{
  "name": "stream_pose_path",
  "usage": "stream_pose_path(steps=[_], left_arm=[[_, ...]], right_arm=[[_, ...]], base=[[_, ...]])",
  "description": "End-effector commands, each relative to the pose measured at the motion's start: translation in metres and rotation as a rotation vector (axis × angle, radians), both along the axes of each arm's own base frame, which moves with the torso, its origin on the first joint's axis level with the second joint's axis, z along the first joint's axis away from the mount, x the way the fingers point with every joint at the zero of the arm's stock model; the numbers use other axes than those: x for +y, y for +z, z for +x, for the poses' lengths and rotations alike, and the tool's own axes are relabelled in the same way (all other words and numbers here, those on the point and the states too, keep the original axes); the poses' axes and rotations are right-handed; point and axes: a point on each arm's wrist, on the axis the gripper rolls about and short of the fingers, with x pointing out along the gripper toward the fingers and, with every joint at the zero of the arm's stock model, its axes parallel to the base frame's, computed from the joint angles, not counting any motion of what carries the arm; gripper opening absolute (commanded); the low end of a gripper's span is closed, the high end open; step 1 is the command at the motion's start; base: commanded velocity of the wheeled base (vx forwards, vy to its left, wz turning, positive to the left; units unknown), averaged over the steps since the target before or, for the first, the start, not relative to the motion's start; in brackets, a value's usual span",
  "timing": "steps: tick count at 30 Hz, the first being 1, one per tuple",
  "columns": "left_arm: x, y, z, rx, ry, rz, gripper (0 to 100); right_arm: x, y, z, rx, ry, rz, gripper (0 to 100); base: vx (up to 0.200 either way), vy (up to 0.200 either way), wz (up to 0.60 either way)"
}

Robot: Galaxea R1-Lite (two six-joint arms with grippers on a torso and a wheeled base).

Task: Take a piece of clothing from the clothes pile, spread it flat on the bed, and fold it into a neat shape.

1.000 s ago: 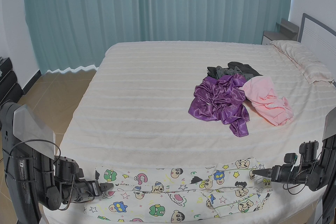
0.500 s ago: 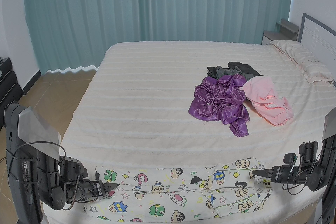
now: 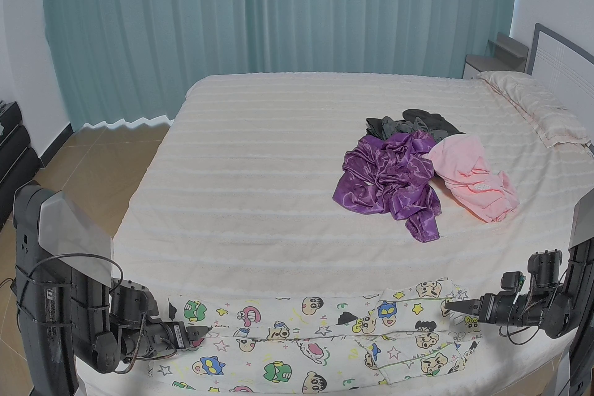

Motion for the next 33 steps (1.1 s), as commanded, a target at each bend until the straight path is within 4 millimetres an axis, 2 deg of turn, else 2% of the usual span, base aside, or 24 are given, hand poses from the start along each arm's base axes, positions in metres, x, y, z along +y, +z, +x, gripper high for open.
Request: stream_pose_path(steps=[1, 9, 14, 16, 20, 23, 29, 33], left_arm=[[-0.001, -0.001, 0.000, 0.004, -0.002, 0.001, 0], [0.003, 0.002, -0.004, 0.011, 0.013, 0.002, 0], [0.009, 0.013, -0.002, -0.033, 0.039, -0.007, 0], [0.016, 0.024, 0.001, -0.082, 0.070, -0.013, 0], [0.022, 0.035, 0.003, -0.115, 0.093, -0.021, 0], [0.026, 0.052, 0.010, -0.178, 0.112, -0.029, 0], [0.036, 0.081, 0.016, -0.128, 0.114, 0.016, 0], [0.053, 0.099, 0.020, -0.099, 0.092, 0.082, 0]], right_arm=[[0.001, -0.001, -0.005, 0.019, 0.001, 0.001, 100], [0.000, -0.001, -0.004, 0.019, 0.000, 0.001, 100], [0.000, -0.001, -0.004, 0.019, 0.000, 0.001, 100], [0.000, -0.001, -0.004, 0.019, 0.000, 0.001, 100], [0.000, -0.001, -0.004, 0.019, 0.000, 0.001, 100], [0.000, -0.001, -0.004, 0.019, 0.000, 0.001, 100], [0.000, -0.001, -0.004, 0.019, -0.002, 0.001, 100], [0.000, -0.003, -0.004, 0.022, -0.002, 0.002, 100]], base=[[0.000, 0.000, 0.00], [0.000, 0.000, 0.00], [0.000, 0.000, 0.00], [0.000, 0.000, 0.00], [0.000, 0.000, 0.00], [0.000, 0.000, 0.00], [0.000, 0.000, 0.00], [0.000, 0.000, 0.00]])
